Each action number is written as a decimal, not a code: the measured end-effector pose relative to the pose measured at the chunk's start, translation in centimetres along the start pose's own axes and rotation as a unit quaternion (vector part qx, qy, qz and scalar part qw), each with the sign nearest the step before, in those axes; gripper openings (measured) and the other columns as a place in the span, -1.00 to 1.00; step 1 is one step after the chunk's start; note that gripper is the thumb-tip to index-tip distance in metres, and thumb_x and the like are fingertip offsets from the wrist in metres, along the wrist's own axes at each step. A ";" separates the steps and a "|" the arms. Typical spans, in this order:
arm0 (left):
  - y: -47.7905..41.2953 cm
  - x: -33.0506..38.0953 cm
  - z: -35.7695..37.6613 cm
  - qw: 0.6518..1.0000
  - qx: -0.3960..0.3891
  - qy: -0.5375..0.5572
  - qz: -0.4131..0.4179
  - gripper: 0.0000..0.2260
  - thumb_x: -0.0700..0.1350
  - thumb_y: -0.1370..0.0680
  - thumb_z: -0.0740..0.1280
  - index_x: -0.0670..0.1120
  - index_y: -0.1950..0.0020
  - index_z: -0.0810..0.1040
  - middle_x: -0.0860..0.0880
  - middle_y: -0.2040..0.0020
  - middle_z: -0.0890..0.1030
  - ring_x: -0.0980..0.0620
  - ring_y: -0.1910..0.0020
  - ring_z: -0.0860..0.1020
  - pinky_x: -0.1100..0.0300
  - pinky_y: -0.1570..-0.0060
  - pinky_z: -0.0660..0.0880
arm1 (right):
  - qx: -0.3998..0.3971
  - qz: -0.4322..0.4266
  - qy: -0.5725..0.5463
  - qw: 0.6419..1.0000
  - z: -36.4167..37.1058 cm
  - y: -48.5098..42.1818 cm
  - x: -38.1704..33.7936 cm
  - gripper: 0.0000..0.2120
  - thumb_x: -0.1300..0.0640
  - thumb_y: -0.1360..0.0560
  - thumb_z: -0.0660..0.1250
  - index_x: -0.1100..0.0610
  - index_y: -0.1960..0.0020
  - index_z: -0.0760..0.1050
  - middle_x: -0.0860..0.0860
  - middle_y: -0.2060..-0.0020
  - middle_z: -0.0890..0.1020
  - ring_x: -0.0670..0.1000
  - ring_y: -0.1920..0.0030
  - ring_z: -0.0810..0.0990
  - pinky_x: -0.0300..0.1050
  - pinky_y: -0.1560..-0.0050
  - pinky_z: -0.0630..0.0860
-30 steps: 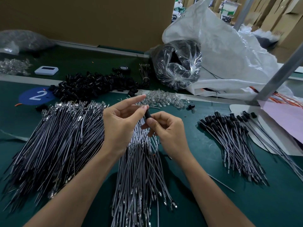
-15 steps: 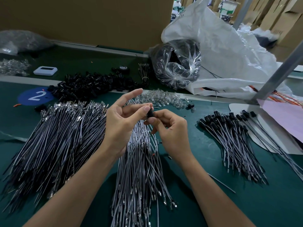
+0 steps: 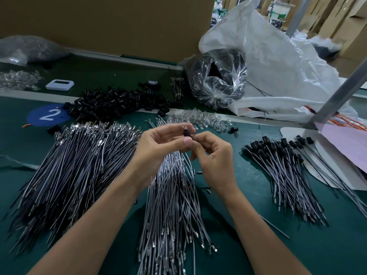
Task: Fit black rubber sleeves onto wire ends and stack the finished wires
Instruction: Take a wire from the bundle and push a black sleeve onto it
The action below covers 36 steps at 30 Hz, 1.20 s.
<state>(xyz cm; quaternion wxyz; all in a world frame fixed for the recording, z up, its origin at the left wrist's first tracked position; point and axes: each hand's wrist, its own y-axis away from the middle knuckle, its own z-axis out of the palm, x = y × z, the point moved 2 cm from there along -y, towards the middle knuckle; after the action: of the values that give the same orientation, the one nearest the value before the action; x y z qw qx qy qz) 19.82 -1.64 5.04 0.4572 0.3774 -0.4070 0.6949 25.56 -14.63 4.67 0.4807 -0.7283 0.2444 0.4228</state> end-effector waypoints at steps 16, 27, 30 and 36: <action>0.3 -0.3 0.5 0.998 0.037 -0.031 0.036 -0.77 -0.15 -0.35 0.49 -0.18 0.02 0.71 -0.13 0.09 0.72 0.04 0.12 0.65 0.30 0.15 0.54 | -0.011 -0.018 -0.029 0.999 0.1 0.2 -0.4 -0.87 0.39 -0.50 0.37 0.19 0.11 0.56 -0.12 0.28 0.64 -0.23 0.33 0.62 -0.40 0.24 0.51; 0.3 0.0 0.7 0.998 0.041 -0.027 0.049 -0.80 -0.21 -0.36 0.48 -0.19 0.03 0.70 -0.11 0.12 0.72 0.03 0.13 0.66 0.29 0.15 0.55 | -0.019 -0.017 -0.041 0.999 0.2 0.2 -1.0 -0.95 0.12 -0.47 0.39 0.08 0.17 0.55 -0.15 0.36 0.65 -0.18 0.34 0.62 -0.34 0.26 0.51; 0.4 0.0 0.8 0.997 0.045 -0.022 0.054 -0.79 -0.24 -0.36 0.47 -0.21 0.02 0.69 -0.10 0.12 0.73 0.04 0.16 0.66 0.30 0.18 0.55 | -0.018 -0.025 -0.037 0.999 0.1 0.1 -0.9 -0.91 0.15 -0.48 0.40 0.04 0.19 0.54 -0.15 0.35 0.65 -0.17 0.36 0.61 -0.32 0.26 0.51; 0.6 0.2 1.2 0.995 0.047 -0.013 0.082 -0.82 -0.28 -0.35 0.46 -0.17 0.06 0.71 -0.08 0.15 0.73 0.05 0.18 0.68 0.28 0.23 0.56 | -0.013 -0.027 -0.049 0.998 0.4 0.2 -0.9 -0.89 0.08 -0.48 0.39 -0.04 0.21 0.52 -0.15 0.35 0.65 -0.14 0.35 0.61 -0.29 0.24 0.52</action>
<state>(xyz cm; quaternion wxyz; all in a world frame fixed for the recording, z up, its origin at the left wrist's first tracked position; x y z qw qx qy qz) 19.44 -2.82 5.54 0.3752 0.3728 -0.4087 0.7438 24.79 -14.41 5.22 0.4937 -0.7194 0.1950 0.4480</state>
